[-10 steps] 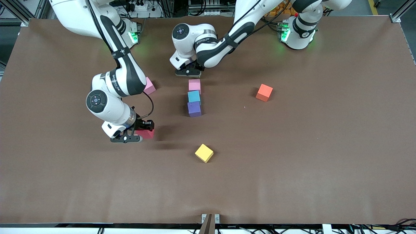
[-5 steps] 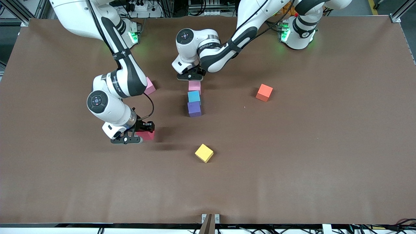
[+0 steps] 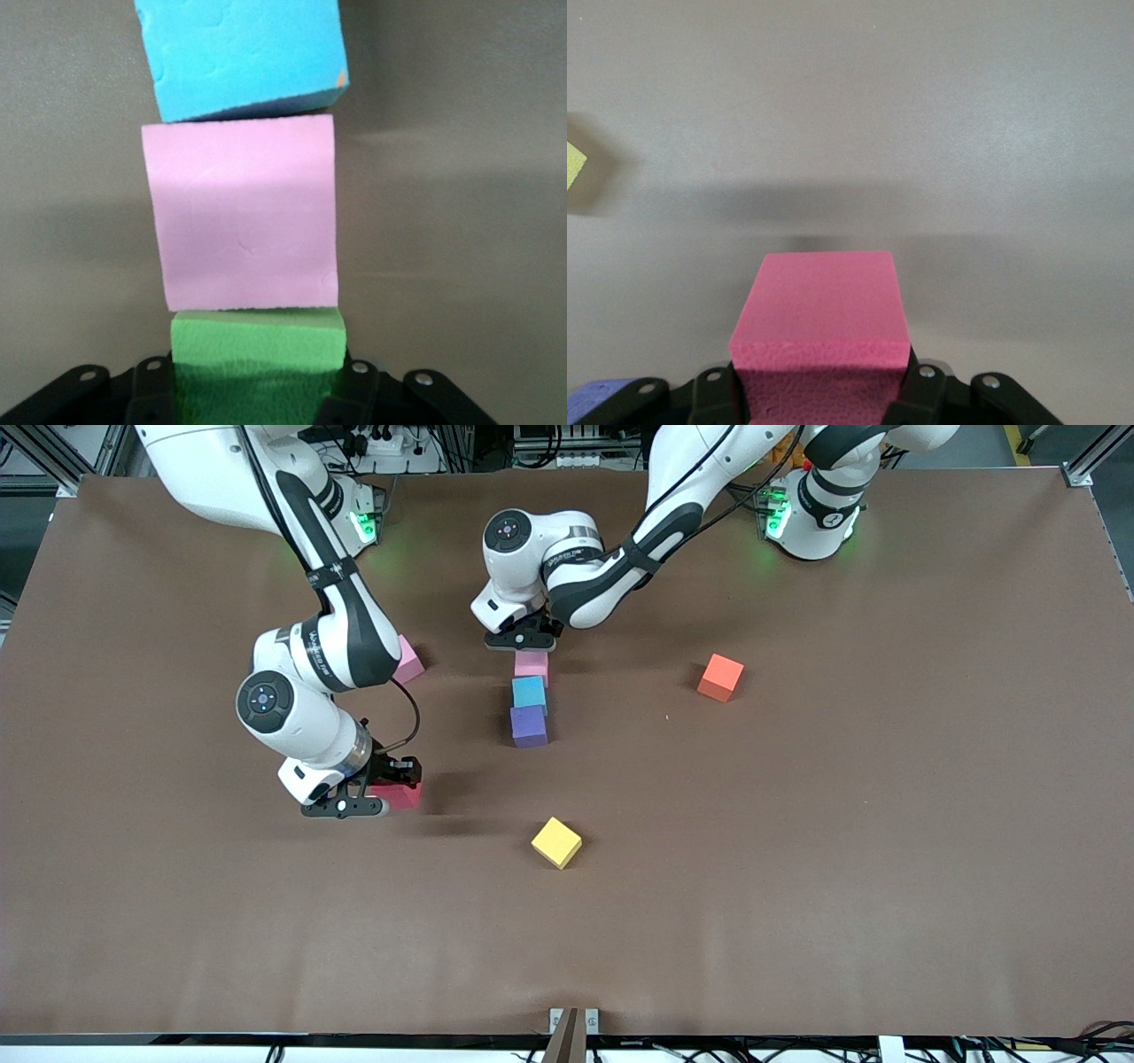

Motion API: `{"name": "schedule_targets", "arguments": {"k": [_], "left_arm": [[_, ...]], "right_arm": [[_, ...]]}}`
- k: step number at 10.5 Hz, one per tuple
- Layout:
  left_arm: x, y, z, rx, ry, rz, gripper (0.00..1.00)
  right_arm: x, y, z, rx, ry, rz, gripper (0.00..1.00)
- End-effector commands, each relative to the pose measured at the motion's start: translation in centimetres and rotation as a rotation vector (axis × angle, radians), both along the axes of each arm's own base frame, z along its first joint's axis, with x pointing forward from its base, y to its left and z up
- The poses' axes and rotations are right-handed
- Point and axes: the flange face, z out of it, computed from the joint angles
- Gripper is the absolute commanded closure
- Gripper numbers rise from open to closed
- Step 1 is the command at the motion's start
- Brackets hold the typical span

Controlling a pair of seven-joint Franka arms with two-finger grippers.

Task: Arrange blocks into number 1
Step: 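Place the green cube beside the light pink cube with the left gripper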

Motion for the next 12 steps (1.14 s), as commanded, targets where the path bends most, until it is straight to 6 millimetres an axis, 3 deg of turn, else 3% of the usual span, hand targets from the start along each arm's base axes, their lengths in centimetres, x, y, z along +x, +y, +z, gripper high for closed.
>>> {"name": "schedule_targets", "arguments": {"k": [1, 2, 5, 9, 10, 12], "left_arm": [[0.8, 0.4, -0.8, 0.002, -0.028, -0.012, 0.29], [0.8, 0.3, -0.8, 0.002, -0.029, -0.013, 0.00], [1.2, -0.1, 1.1, -0.014, -0.040, 0.019, 0.00], [2.7, -0.1, 7.3, 0.002, -0.095, 0.045, 0.00], [3.6, 0.3, 9.2, -0.011, -0.106, 0.064, 0.00], [9.3, 3.6, 12.3, -0.025, -0.144, 0.155, 0.00]], "right_arm": [[0.3, 0.8, 0.1, 0.005, -0.014, 0.017, 0.51], [0.4, 1.1, 0.1, 0.008, -0.029, 0.019, 0.51], [0.2, 1.6, -0.2, 0.007, -0.029, 0.025, 0.51], [-0.1, 2.3, -0.2, 0.007, -0.030, 0.037, 0.51], [-0.2, 2.4, 0.1, 0.009, -0.032, 0.037, 0.51], [-0.3, 2.3, 0.0, 0.009, -0.028, 0.035, 0.51]]}}
